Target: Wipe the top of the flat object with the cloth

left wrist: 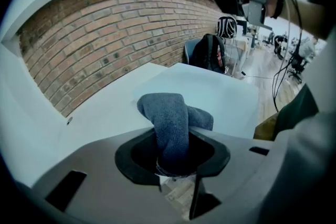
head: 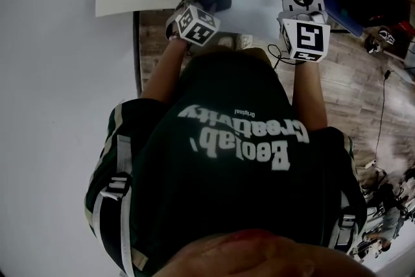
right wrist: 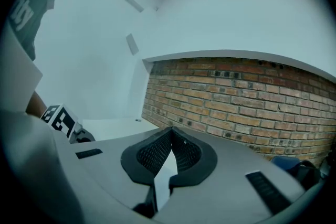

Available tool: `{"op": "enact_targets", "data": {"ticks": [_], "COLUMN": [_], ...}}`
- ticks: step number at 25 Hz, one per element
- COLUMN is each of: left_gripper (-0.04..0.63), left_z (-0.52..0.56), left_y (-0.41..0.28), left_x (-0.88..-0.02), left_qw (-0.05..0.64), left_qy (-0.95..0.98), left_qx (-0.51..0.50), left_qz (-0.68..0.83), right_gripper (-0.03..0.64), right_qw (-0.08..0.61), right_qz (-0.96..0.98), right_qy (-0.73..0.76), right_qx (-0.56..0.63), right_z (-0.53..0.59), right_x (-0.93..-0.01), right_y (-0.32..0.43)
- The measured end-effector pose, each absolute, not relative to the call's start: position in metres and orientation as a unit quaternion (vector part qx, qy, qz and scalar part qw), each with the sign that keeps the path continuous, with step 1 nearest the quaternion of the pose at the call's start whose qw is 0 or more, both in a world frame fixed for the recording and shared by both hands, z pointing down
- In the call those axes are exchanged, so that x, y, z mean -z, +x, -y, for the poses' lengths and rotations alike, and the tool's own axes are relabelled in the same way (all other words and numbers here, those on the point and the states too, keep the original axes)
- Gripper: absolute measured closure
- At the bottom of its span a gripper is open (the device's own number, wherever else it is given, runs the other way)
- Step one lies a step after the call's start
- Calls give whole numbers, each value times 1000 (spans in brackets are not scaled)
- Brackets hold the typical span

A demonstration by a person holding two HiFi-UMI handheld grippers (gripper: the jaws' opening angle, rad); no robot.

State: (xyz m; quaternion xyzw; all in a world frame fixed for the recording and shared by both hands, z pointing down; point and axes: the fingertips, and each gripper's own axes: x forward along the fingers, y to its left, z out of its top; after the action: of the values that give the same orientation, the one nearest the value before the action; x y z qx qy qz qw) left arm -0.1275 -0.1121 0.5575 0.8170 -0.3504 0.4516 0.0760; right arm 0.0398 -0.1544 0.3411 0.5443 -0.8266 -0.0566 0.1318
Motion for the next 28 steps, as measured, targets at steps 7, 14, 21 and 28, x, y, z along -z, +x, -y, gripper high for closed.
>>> {"op": "enact_targets", "data": {"ticks": [7, 14, 21, 28], "left_gripper": [472, 472, 472, 472], "left_z": [108, 100, 73, 50], "left_y": [-100, -40, 28, 85], "left_x": [-558, -558, -560, -559], "left_qw": [46, 26, 19, -2], "left_qy": [845, 865, 882, 889], "left_qx": [-441, -434, -430, -430], "left_qz": [299, 251, 192, 160], "right_gripper": [621, 621, 621, 621], "right_qw": [154, 165, 168, 171], "right_qz": [797, 775, 767, 762], "right_qy": [583, 609, 619, 624], "right_qx": [41, 37, 35, 31], "right_z": [121, 89, 79, 68], "right_x": [-352, -351, -347, -346], "right_y": [49, 79, 106, 135]}}
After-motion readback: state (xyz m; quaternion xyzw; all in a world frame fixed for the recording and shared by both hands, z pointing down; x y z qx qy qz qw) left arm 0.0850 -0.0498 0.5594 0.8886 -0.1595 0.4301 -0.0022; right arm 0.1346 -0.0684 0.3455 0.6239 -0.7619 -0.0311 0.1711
